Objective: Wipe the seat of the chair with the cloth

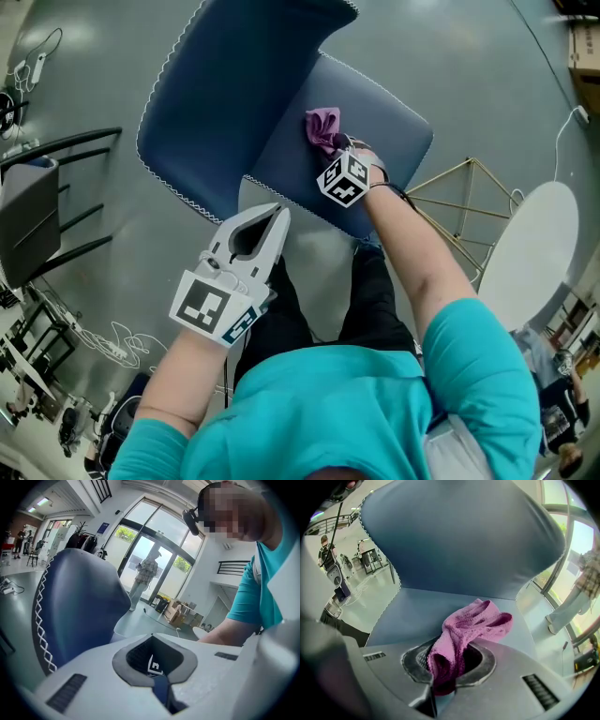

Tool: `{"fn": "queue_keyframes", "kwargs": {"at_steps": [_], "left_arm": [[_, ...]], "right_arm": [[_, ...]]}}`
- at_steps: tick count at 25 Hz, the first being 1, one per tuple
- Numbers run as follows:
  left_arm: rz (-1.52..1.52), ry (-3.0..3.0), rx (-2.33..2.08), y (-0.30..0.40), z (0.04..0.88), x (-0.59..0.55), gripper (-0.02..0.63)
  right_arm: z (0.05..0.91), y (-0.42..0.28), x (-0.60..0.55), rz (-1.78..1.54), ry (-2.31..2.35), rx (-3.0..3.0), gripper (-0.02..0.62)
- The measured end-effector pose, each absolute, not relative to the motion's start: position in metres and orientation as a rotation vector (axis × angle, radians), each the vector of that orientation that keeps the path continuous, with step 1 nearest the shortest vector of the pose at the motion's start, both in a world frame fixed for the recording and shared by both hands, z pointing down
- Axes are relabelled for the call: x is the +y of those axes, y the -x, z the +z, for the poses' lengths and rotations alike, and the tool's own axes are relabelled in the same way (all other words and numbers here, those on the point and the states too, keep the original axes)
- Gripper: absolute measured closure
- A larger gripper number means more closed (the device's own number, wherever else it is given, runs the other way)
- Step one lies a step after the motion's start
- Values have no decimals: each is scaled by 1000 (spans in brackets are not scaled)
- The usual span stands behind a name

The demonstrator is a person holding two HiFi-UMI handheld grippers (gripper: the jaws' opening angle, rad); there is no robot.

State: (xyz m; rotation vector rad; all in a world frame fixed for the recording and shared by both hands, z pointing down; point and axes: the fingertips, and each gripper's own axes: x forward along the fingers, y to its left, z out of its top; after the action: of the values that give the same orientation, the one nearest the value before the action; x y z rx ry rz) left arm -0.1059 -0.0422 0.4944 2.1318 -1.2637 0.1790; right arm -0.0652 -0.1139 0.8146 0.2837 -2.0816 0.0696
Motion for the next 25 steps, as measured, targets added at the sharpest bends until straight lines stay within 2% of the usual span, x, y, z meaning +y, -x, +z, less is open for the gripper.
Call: {"fn": "queue_keyframes", "kwargs": {"at_steps": [25], "left_arm": [[197, -2160, -1231, 79, 493, -41, 603]], "right_arm": [[815, 30, -103, 78, -301, -2067, 545]]}}
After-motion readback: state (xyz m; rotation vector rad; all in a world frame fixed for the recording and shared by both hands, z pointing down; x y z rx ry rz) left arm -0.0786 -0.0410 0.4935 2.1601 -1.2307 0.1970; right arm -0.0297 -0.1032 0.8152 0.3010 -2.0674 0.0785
